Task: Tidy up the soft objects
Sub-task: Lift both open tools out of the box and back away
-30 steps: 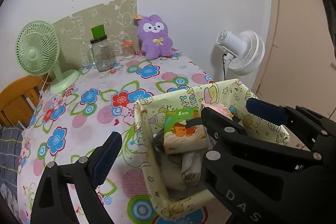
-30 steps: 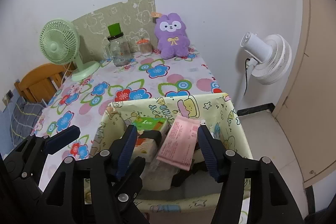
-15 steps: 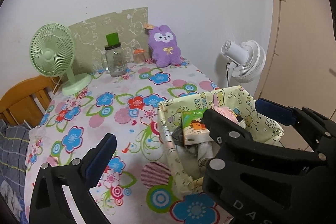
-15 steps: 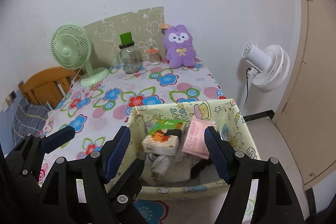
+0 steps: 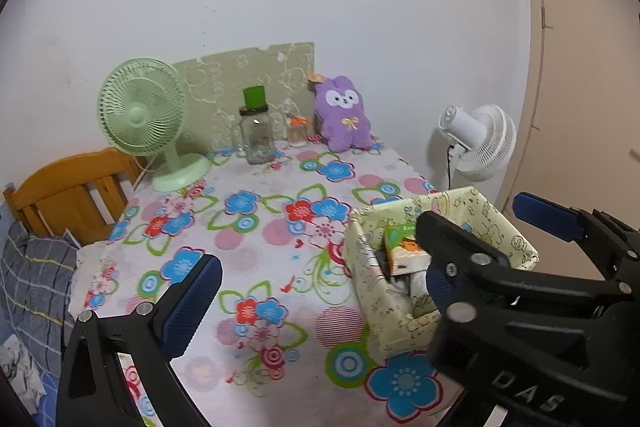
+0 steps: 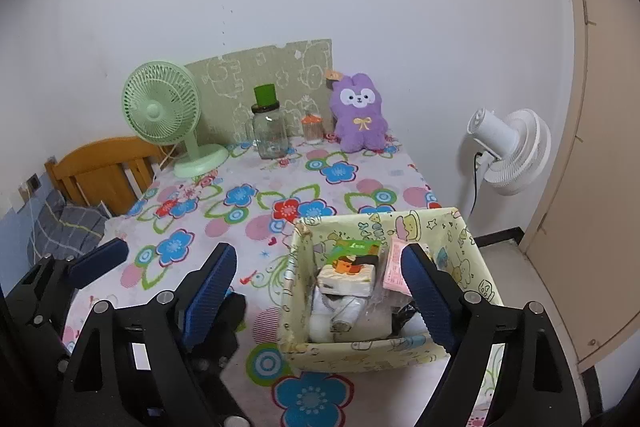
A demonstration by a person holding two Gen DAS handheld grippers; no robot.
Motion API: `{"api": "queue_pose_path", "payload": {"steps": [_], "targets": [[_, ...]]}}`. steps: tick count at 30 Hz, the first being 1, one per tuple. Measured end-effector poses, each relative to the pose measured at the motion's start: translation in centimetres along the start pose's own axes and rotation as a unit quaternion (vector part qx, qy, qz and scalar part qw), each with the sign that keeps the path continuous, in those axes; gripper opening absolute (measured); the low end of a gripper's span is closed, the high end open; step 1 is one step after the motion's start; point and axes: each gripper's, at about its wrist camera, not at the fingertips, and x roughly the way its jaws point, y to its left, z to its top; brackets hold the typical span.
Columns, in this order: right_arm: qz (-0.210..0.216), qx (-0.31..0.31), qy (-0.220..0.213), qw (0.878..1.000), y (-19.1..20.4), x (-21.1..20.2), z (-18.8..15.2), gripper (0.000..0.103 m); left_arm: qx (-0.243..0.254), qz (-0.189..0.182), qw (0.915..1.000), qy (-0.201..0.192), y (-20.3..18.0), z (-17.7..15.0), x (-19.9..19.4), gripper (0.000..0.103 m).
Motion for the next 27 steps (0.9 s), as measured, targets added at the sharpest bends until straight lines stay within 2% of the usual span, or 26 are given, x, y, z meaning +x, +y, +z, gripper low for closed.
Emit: {"api": "queue_pose_path", "payload": {"steps": [14,21,27], "targets": [[0.004,-0.001,-0.028,1.000,1.8,-3.0,0.1,0.089,-0.047,0.047,0.9976,-0.019,5.4,-0.8,-3.6,0.103],[0.002,-0.006,-0.045,0.999,2.5,-4.6,0.1,0.089,-0.058,0.061,0.9954,-0.045,6.9,-1.3,-6.2,0.103],[0.004,-0.011,-0.063,0.998,3.1,-5.8,-0.1,0.094,-0.061,0.070,0.9940,-0.058,7.6,-1.6,-7.7,0.103]]}}
